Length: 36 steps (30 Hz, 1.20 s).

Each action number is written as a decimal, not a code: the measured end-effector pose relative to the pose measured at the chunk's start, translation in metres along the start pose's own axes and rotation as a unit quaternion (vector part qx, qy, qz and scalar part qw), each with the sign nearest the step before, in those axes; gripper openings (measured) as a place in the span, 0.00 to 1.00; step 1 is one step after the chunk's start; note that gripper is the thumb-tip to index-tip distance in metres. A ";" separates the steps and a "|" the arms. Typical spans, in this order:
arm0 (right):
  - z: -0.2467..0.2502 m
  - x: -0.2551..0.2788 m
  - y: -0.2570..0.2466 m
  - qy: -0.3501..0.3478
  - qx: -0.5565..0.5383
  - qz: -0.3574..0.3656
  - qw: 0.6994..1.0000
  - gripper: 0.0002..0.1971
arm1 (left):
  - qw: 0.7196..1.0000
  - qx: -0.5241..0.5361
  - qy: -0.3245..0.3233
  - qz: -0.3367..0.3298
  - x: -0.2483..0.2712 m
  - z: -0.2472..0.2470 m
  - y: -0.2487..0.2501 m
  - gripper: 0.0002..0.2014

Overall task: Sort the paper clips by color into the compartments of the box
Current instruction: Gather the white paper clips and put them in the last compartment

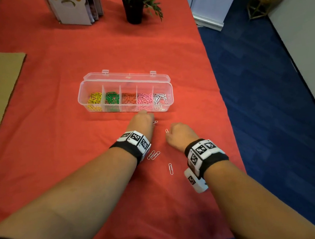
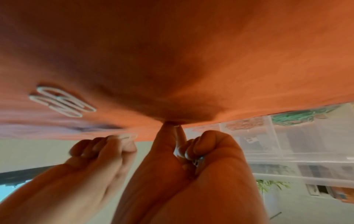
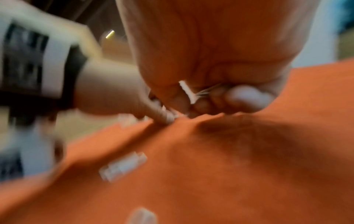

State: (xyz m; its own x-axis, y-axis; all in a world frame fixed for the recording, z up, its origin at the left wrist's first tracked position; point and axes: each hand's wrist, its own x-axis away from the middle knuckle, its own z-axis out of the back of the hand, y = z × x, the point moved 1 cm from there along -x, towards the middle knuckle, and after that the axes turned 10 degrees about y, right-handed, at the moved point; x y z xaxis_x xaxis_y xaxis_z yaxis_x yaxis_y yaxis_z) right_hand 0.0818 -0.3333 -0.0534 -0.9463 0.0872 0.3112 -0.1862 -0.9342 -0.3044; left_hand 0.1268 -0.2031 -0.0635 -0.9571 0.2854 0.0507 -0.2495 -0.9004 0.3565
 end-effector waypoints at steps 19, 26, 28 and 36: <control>-0.005 0.068 0.002 -0.037 -0.082 -0.130 0.987 0.14 | 0.739 0.527 -0.192 0.374 0.059 0.032 -0.010 0.13; -0.024 0.099 -0.018 0.000 0.101 -0.068 0.993 0.14 | 0.996 0.036 -0.082 0.024 0.078 0.010 -0.004 0.14; -0.029 0.101 -0.022 0.010 0.109 -0.058 0.992 0.14 | 0.997 -0.007 -0.077 -0.019 0.081 0.008 -0.001 0.15; -0.023 0.087 -0.004 -0.024 -0.215 -0.138 0.967 0.09 | 0.991 -0.007 -0.130 -0.029 0.081 -0.001 -0.002 0.11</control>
State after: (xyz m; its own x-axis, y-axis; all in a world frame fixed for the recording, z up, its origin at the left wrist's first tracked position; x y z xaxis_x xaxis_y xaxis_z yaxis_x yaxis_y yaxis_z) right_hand -0.0059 -0.3136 -0.0456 -0.8330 0.2872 0.4728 -0.5327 -0.6470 -0.5455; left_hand 0.0492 -0.1783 -0.0609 -0.8718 0.4090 0.2694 -0.3062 -0.8845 0.3521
